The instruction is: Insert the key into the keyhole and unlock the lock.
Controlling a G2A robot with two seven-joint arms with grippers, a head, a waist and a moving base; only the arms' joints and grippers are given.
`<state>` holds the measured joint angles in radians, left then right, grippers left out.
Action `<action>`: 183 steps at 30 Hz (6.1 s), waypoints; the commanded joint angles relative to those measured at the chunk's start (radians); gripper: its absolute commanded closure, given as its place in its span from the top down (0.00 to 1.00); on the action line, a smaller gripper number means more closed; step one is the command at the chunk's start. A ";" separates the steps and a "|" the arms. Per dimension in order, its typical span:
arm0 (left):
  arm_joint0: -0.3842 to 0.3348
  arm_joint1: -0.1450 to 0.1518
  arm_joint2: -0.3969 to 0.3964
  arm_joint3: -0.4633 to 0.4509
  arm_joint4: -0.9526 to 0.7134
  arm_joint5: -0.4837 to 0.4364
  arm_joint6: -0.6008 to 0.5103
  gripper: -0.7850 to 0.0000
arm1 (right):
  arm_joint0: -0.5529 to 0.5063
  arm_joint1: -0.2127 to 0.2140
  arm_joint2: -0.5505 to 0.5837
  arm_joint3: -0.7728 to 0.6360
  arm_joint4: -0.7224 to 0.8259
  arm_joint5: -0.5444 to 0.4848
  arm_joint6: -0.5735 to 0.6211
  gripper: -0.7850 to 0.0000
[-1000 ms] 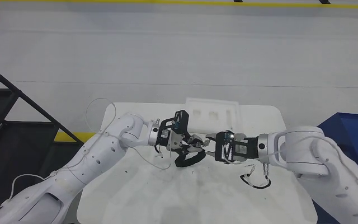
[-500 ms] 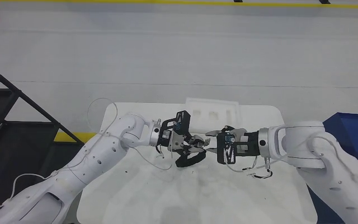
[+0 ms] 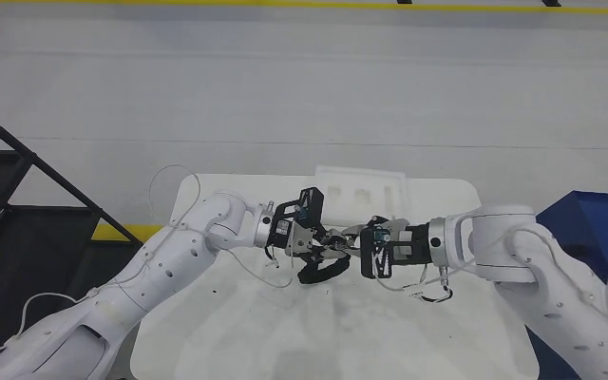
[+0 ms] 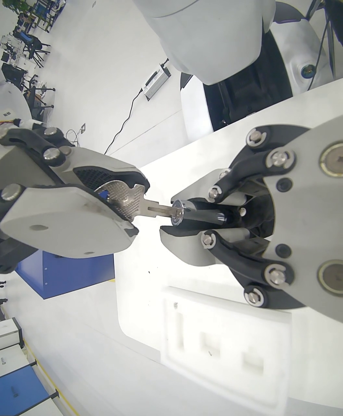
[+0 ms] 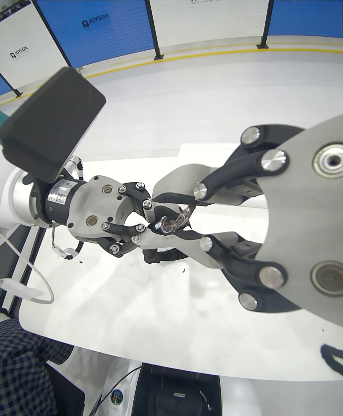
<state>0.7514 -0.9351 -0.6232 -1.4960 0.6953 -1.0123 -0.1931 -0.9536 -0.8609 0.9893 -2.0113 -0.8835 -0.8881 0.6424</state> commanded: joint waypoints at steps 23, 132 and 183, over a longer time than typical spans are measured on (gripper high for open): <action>0.012 0.004 -0.011 0.007 0.007 0.000 0.023 0.00 | -0.105 0.019 0.072 -0.096 -0.027 0.090 -0.013 1.00; 0.124 -0.011 -0.205 -0.063 -0.010 0.000 0.043 1.00 | -0.209 -0.059 0.040 0.317 -0.015 -0.063 -0.567 0.00; 0.012 0.006 0.039 0.043 -0.148 0.000 0.256 0.00 | -0.255 -0.076 0.118 0.282 -0.058 -0.062 -0.604 0.00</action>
<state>0.7645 -0.9307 -0.5834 -1.4528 0.5421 -1.0123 0.0599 -1.2085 -0.9367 1.1089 -1.7300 -0.9447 -0.9484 0.0303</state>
